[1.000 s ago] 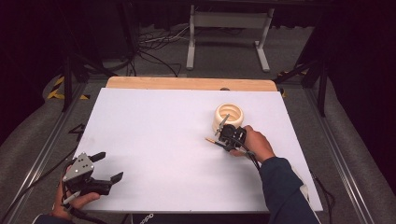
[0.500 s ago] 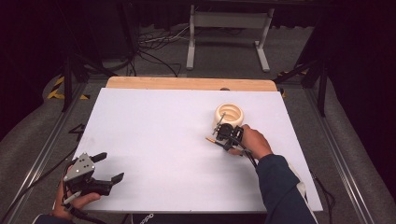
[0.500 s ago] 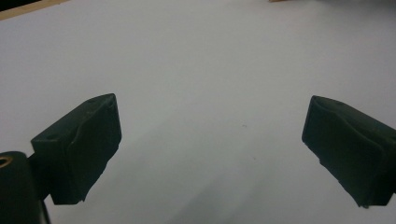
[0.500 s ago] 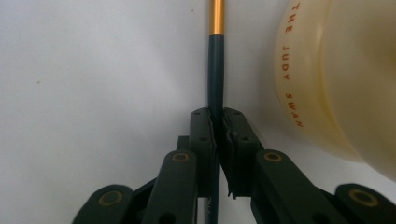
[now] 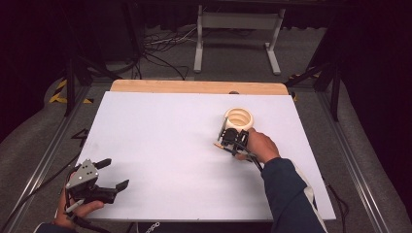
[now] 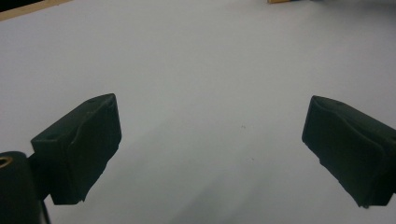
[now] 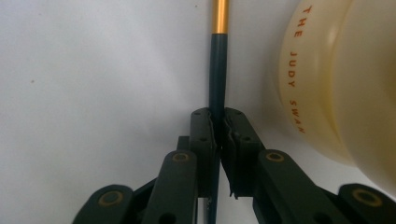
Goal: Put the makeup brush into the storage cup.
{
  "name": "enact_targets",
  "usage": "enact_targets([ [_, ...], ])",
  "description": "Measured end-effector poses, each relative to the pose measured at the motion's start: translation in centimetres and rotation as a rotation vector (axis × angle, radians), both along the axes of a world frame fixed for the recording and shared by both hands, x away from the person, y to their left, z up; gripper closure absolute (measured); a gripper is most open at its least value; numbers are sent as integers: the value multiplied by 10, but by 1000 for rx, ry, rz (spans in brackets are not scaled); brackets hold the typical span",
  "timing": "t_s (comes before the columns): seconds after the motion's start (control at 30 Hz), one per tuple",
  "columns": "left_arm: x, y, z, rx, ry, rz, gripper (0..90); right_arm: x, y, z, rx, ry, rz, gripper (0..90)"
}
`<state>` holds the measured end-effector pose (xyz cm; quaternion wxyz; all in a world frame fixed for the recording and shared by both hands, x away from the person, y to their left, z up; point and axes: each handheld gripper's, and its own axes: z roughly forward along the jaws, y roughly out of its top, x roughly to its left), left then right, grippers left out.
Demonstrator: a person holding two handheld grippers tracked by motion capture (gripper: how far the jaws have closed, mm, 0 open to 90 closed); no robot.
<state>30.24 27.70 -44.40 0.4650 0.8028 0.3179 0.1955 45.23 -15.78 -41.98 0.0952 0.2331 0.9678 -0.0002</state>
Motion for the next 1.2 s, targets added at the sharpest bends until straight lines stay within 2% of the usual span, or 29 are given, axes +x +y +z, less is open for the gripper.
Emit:
enact_targets([
  [0.2, 0, 0, 0, 1, 2, 1, 54, 1, 0, 0, 1, 13, 5, 837],
  [0.43, 0, 1, 0, 1, 4, 5, 54, -1, 0, 0, -2, -4, 16, 845],
  [0.8, 0, 1, 0, 6, 3, 9, 54, -5, -6, 3, 27, -20, 3, 848],
  [1.2, 0, 1, 0, 4, 3, 18, 52, -19, -18, 17, 108, -55, 6, 849],
])
